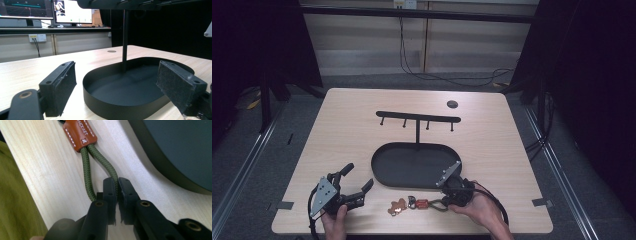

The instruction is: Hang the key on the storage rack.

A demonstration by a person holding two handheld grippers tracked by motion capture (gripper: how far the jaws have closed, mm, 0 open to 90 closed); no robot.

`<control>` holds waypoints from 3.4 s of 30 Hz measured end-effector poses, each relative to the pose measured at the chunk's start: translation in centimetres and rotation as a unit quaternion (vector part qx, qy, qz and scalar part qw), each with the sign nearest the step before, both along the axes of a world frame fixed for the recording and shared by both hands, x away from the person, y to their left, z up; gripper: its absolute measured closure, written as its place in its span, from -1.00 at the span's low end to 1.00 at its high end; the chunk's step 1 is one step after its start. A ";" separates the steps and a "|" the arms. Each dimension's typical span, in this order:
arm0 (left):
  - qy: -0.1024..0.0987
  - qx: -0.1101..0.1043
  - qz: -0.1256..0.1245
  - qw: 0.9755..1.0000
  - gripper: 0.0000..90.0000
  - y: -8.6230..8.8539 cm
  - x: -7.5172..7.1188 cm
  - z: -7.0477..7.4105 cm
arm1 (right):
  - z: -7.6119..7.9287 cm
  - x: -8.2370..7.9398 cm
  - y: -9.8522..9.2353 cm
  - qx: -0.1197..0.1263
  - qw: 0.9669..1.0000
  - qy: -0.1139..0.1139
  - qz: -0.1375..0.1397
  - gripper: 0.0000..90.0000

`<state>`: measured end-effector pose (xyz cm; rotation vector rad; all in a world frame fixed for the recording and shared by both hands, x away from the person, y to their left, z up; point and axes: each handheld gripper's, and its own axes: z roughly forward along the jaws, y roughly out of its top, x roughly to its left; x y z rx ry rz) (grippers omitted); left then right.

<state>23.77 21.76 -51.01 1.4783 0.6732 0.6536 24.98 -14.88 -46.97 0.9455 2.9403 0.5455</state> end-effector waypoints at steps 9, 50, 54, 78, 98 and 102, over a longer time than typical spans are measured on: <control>0.000 0.000 0.000 1.000 -0.65 0.0 0.0 0.0 | 0.6 1.7 -0.3 0.009 0.999 0.050 -0.002 0.91; 0.000 0.000 -0.001 1.000 -0.65 0.0 0.0 0.0 | 12.2 6.3 4.3 -0.071 0.990 0.053 0.109 0.91; 0.000 0.000 -0.001 1.000 -0.65 0.0 0.0 0.0 | 13.7 6.4 4.8 -0.081 0.989 0.045 0.113 0.91; 0.000 0.001 -0.001 1.000 -0.65 0.0 0.0 0.0 | 18.7 8.7 7.0 -0.101 0.985 0.020 0.140 0.91; 0.002 0.002 -0.003 1.000 -0.65 0.0 0.0 0.0 | 19.8 13.1 7.3 -0.097 0.989 0.013 0.108 0.91; 0.000 -0.003 -0.002 1.000 -0.65 0.0 0.0 0.0 | 19.9 13.9 7.3 -0.097 0.990 0.012 0.102 0.91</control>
